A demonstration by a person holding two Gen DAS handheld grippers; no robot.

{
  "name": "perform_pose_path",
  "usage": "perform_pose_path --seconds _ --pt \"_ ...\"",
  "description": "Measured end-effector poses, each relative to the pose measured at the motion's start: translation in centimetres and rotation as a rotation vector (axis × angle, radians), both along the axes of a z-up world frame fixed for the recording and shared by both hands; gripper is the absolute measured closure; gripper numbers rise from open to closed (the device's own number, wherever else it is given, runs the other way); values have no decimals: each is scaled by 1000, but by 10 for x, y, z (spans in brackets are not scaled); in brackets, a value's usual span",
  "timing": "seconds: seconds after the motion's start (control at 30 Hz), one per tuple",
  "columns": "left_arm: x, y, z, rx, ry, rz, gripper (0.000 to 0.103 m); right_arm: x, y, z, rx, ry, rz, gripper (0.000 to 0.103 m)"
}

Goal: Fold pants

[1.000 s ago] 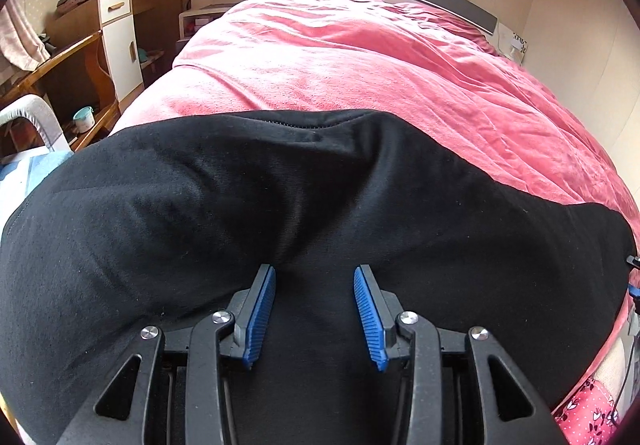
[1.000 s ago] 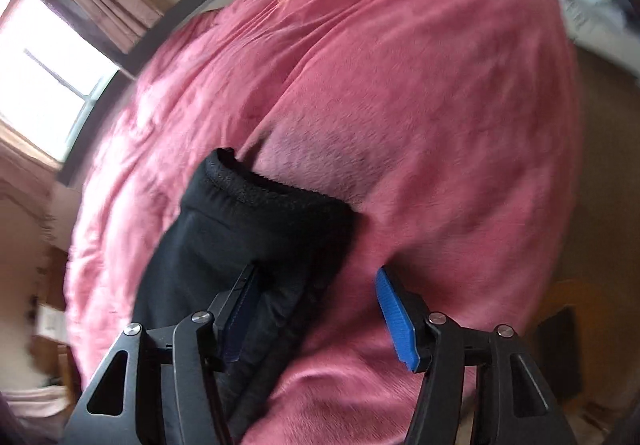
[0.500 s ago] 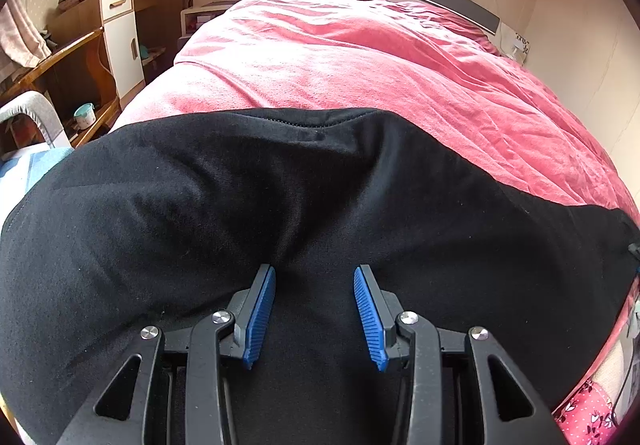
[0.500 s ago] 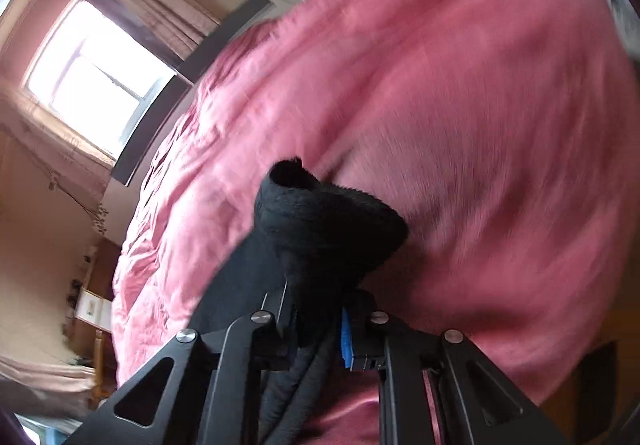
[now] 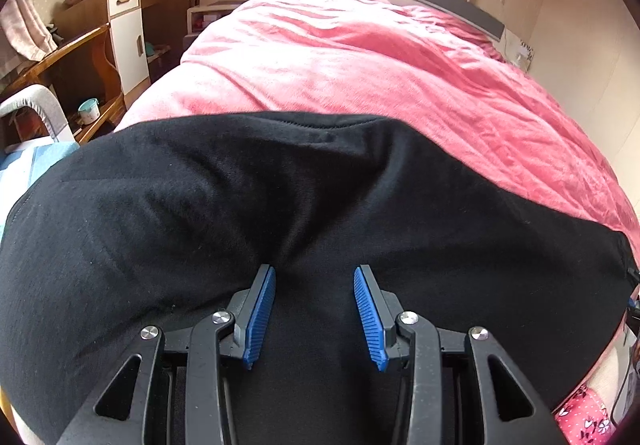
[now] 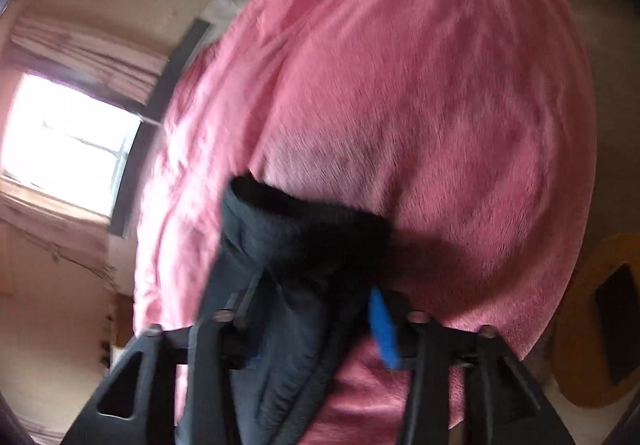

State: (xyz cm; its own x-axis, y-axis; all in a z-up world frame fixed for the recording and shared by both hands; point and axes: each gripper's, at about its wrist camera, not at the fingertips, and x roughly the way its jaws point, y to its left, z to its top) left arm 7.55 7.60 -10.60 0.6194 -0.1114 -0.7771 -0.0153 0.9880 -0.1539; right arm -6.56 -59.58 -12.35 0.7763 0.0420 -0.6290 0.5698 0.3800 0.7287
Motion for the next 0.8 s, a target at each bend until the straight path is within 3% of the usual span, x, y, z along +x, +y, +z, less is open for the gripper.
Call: perform_pose_path --seconds 0.2,0.37,0.4,0.43,0.47,0.6,0.8 --pt "-13 -19 10 24 -68 -87 59 13 10 -3 -9 7 45 48" --pt "-15 -27 4 43 -37 -103 58 15 8 -9 -45 25 96 52" --pt "-14 -26 3 37 -32 -99 58 15 7 -5 -62 28 107 59" --pt "-14 -25 2 33 -30 -94 58 16 8 -1 -84 37 119 73" --pt "-14 -24 2 31 -29 -90 58 18 11 2 -102 50 124 77" --pt "-15 -17 7 9 -38 -64 58 24 19 25 -152 37 137 81" --pt "-19 -6 13 14 -61 -30 58 45 58 85 -322 25 210 83"
